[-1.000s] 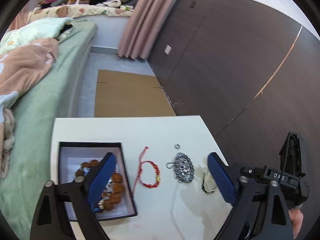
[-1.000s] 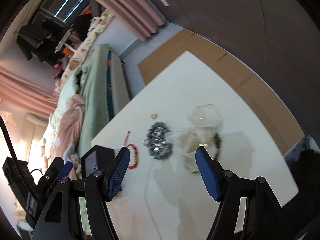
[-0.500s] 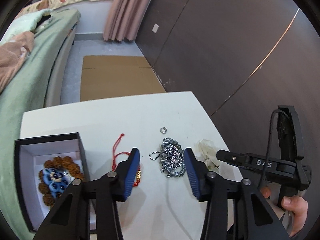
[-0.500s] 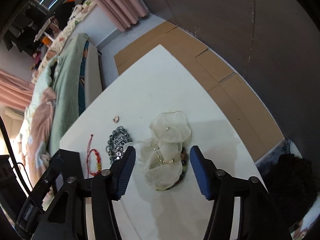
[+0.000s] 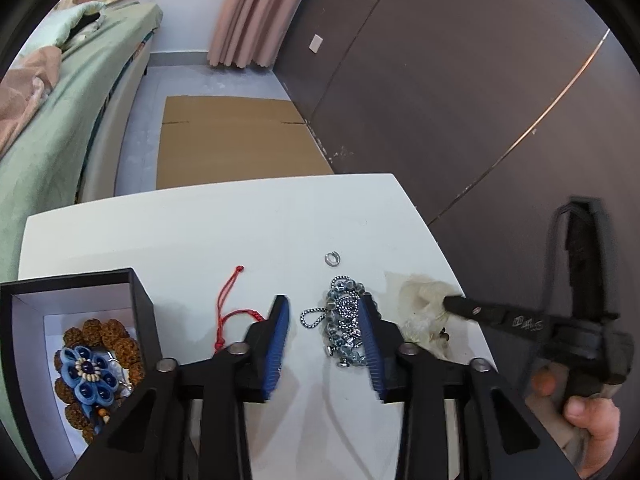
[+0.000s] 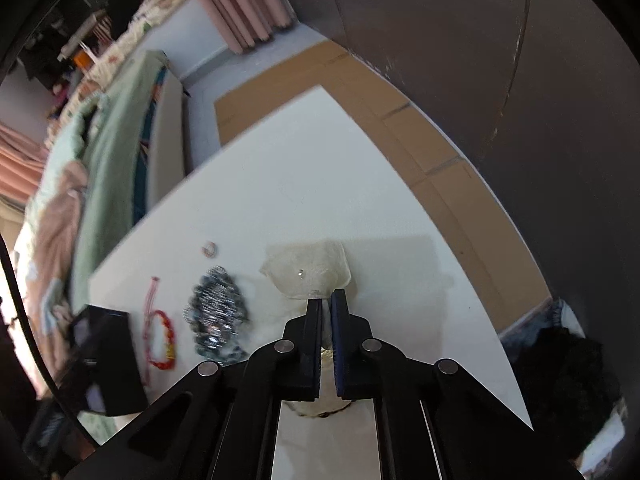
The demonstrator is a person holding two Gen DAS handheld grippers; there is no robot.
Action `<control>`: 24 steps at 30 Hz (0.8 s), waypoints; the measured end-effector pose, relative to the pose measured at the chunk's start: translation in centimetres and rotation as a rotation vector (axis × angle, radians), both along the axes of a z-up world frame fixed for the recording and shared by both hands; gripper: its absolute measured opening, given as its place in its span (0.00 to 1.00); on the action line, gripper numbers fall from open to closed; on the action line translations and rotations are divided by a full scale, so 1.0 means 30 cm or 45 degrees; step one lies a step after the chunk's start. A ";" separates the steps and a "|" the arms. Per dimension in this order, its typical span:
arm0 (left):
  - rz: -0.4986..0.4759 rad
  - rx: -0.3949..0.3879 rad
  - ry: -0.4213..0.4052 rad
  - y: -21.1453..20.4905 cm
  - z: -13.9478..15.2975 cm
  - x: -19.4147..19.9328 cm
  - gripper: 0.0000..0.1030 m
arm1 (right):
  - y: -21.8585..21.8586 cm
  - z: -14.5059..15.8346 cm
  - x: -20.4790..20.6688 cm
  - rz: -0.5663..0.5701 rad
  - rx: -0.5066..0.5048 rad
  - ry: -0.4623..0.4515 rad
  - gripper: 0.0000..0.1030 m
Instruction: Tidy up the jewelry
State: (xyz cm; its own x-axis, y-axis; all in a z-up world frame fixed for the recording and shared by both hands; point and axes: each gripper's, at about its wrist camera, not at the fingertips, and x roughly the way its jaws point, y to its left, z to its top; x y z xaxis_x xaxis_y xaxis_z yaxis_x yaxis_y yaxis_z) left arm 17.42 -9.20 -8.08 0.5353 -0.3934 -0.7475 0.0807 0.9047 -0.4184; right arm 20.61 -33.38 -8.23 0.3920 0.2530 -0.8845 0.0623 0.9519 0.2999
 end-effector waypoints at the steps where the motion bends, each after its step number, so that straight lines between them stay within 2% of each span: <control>1: -0.001 -0.004 0.002 -0.003 -0.004 0.000 0.28 | -0.011 0.020 -0.011 -0.002 0.044 -0.029 0.06; 4: -0.006 0.005 0.004 -0.016 -0.013 0.001 0.24 | -0.028 0.061 -0.024 -0.014 0.130 -0.096 0.06; 8: -0.033 0.034 0.012 -0.047 -0.033 0.000 0.23 | -0.052 0.114 -0.048 -0.047 0.160 -0.170 0.06; 13: -0.035 0.079 0.021 -0.086 -0.066 0.018 0.16 | -0.070 0.127 -0.043 -0.058 0.189 -0.170 0.06; 19: -0.020 0.107 0.045 -0.123 -0.116 0.045 0.15 | -0.084 0.131 -0.046 -0.059 0.204 -0.168 0.06; 24: -0.032 0.228 0.032 -0.163 -0.135 0.044 0.15 | -0.085 0.130 -0.044 -0.052 0.206 -0.160 0.06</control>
